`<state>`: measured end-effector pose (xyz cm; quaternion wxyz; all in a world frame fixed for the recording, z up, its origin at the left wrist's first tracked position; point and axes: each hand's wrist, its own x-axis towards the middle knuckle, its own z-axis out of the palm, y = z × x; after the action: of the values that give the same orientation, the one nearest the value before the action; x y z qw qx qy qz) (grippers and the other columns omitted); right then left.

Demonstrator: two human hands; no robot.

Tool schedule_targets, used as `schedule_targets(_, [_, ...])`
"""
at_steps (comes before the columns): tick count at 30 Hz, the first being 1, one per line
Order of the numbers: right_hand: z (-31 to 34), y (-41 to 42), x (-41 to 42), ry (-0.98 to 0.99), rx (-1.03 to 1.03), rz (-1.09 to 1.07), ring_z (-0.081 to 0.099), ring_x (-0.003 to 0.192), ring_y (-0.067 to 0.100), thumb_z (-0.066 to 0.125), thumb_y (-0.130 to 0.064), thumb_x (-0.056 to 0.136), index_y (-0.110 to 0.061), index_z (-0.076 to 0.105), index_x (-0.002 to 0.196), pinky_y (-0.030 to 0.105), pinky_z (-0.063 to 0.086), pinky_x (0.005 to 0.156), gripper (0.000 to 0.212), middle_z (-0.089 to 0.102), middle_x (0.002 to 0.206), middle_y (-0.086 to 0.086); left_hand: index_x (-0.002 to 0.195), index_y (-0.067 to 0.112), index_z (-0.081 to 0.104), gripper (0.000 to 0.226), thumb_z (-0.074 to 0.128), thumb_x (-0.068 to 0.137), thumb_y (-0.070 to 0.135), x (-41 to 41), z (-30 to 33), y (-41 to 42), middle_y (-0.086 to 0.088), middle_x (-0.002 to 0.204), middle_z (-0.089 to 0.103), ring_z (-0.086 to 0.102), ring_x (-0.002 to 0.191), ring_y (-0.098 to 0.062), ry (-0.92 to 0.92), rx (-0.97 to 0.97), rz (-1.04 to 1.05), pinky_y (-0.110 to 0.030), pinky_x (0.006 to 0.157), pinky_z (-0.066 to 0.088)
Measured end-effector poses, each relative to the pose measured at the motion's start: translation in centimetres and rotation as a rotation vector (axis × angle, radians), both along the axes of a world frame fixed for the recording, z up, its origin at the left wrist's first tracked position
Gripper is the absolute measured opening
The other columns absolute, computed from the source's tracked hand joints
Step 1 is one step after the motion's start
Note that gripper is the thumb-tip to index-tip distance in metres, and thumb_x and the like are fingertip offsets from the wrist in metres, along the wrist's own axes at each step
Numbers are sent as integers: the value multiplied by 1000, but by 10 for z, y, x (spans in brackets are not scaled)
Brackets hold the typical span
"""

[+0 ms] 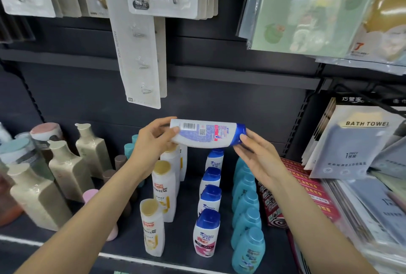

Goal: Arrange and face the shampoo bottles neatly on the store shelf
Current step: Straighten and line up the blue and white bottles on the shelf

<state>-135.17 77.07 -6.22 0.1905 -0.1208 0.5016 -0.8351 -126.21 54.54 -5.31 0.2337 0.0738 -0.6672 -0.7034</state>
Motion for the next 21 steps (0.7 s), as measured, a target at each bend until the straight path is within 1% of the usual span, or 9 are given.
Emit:
schedule_targets(2, [1, -1, 0, -4, -4, 23, 67, 100, 16, 58, -2, 88, -15, 57, 126, 24, 55, 85, 40, 68, 113, 6, 120, 13, 60, 29, 58, 91, 13, -5, -4, -2, -9, 110, 68, 64, 104, -23, -67, 117, -7, -37, 88, 54])
schedule_targets(4, [3, -2, 0, 18, 35, 45, 66, 98, 17, 59, -1, 86, -20, 59, 124, 27, 54, 90, 42, 69, 103, 4, 122, 11, 58, 30, 56, 92, 15, -7, -6, -4, -10, 115, 66, 62, 108, -24, -111, 178, -18, -34, 88, 53])
schedule_targets(7, [3, -3, 0, 22, 85, 31, 67, 94, 16, 60, -4, 87, -11, 62, 119, 28, 54, 89, 32, 70, 106, 5, 127, 18, 55, 33, 54, 94, 16, -9, -7, -5, -7, 119, 63, 61, 109, -21, -136, 167, -31, -29, 84, 54])
schedule_targets(9, [4, -6, -1, -9, 105, 7, 68, 95, 16, 62, -11, 87, -2, 64, 113, 25, 56, 82, 27, 70, 108, 11, 129, 20, 54, 35, 52, 94, 16, -9, -9, -7, -6, 120, 61, 60, 104, -17, -123, 135, -75, -26, 83, 55])
schedule_targets(11, [5, -7, -2, -43, 113, -18, 69, 92, 16, 64, -16, 87, 1, 67, 102, 21, 57, 75, 23, 72, 101, 12, 128, 18, 55, 35, 54, 93, 16, -9, -11, -10, -8, 118, 61, 61, 100, -15, -104, 123, -148, -25, 87, 54])
schedule_targets(14, [6, -8, -5, -61, 107, -39, 70, 83, 12, 64, -19, 87, -2, 69, 93, 20, 57, 71, 19, 74, 92, 9, 124, 14, 58, 35, 57, 90, 16, -9, -13, -14, -8, 109, 64, 62, 96, -14, -98, 119, -198, -24, 86, 53])
schedule_targets(16, [5, -9, -6, -23, 107, -9, 68, 85, 10, 62, -16, 88, -4, 69, 98, 18, 55, 74, 17, 73, 94, 6, 121, 13, 59, 32, 57, 90, 22, -13, -14, -15, -7, 103, 64, 60, 88, -13, -145, 95, -176, -23, 81, 52])
schedule_targets(18, [3, -10, -7, 38, 147, 10, 65, 86, 8, 62, -11, 88, -8, 67, 108, 18, 53, 76, 21, 72, 97, 1, 115, 13, 61, 31, 55, 92, 33, -17, -15, -13, -5, 93, 63, 56, 76, -11, -220, 88, -131, -20, 70, 49])
schedule_targets(21, [1, -11, -9, 102, 218, -34, 65, 86, 12, 64, -9, 86, -8, 63, 112, 22, 54, 77, 26, 71, 91, -1, 105, 11, 62, 39, 52, 91, 46, -23, -19, -13, -4, 74, 57, 49, 61, -9, -304, 105, -76, -21, 60, 43])
